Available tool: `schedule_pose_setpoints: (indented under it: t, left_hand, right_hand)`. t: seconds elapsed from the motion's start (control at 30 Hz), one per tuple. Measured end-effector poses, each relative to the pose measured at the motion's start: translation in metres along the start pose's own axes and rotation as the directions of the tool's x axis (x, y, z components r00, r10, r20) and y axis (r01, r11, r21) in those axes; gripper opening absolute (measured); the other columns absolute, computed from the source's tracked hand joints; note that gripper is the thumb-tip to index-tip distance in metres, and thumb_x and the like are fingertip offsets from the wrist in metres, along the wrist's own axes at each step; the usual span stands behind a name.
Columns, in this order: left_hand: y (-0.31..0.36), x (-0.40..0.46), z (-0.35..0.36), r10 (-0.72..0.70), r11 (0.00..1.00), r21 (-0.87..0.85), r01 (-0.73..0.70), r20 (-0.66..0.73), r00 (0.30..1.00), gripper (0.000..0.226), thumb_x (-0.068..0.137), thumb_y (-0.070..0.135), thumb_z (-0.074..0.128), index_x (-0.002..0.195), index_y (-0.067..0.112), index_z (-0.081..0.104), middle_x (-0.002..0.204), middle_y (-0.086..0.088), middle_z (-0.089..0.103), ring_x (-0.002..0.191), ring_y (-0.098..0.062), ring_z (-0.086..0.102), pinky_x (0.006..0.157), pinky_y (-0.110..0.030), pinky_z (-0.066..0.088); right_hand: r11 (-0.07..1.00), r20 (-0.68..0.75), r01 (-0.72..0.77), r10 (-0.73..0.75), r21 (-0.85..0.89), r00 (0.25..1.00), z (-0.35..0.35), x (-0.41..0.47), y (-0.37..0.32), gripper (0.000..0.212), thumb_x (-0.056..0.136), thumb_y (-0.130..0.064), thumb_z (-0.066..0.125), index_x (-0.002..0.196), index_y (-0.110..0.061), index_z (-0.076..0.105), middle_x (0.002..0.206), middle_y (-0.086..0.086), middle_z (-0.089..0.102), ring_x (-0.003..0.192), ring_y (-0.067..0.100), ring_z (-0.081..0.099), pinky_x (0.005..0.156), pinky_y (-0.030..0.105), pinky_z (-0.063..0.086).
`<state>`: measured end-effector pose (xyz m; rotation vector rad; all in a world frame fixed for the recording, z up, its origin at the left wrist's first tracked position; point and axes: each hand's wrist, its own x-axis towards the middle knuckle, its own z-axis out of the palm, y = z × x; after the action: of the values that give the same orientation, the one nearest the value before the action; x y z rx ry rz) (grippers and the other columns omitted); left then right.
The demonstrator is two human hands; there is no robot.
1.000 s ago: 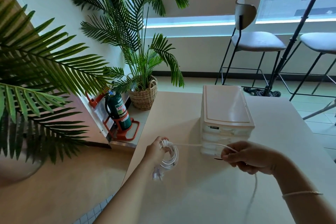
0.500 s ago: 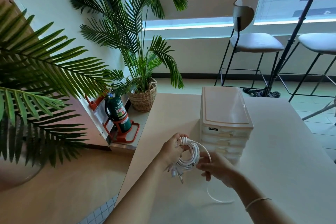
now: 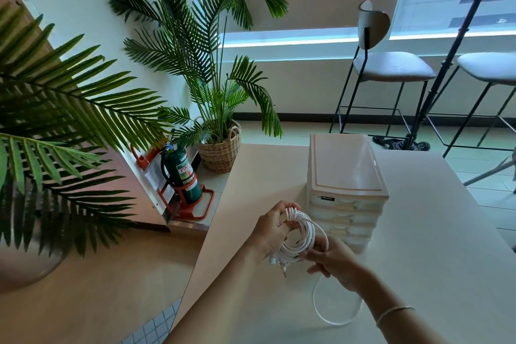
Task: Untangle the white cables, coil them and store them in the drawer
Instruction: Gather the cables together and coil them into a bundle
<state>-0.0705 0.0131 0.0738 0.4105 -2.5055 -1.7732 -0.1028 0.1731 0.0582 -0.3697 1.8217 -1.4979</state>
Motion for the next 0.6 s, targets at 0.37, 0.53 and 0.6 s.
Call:
schedule_pose_setpoints:
  t: [0.37, 0.53, 0.6]
  left_hand:
    - [-0.008, -0.001, -0.007, 0.006, 1.0, 0.014, -0.006, -0.004, 1.0, 0.03, 0.085, 0.005, 0.063, 0.098, 0.032, 0.059, 0.081, 0.011, 0.063, 0.051, 0.002, 0.045, 0.056, -0.012, 0.041]
    - [-0.006, -0.002, -0.014, -0.014, 0.99, 0.139, 0.013, 0.009, 1.0, 0.034, 0.086, 0.008, 0.063, 0.118, 0.017, 0.056, 0.102, 0.001, 0.065, 0.079, 0.003, 0.06, 0.069, -0.004, 0.041]
    - [-0.005, -0.003, -0.013, -0.018, 0.975, 0.224, 0.012, 0.027, 0.999, 0.033, 0.086, 0.012, 0.064, 0.118, 0.017, 0.056, 0.112, -0.004, 0.066, 0.1, -0.014, 0.061, 0.08, -0.013, 0.042]
  right_hand:
    - [0.984, 0.025, -0.08, 0.085, -0.157, 0.996, -0.016, -0.001, -0.015, 0.044, 0.066, 0.002, 0.078, 0.101, -0.016, 0.06, 0.077, 0.005, 0.064, 0.058, 0.013, 0.054, 0.047, 0.022, 0.043]
    - [0.983, 0.125, 0.026, -0.003, -0.182, 0.992, -0.038, -0.009, -0.049, 0.029, 0.072, 0.002, 0.073, 0.095, -0.014, 0.064, 0.064, 0.004, 0.054, 0.052, 0.009, 0.048, 0.047, 0.019, 0.04]
    - [0.972, 0.117, 0.065, -0.039, -0.224, 0.992, -0.041, -0.01, -0.063, 0.005, 0.077, -0.007, 0.071, 0.081, -0.01, 0.069, 0.055, 0.0, 0.042, 0.046, 0.007, 0.037, 0.043, 0.017, 0.032]
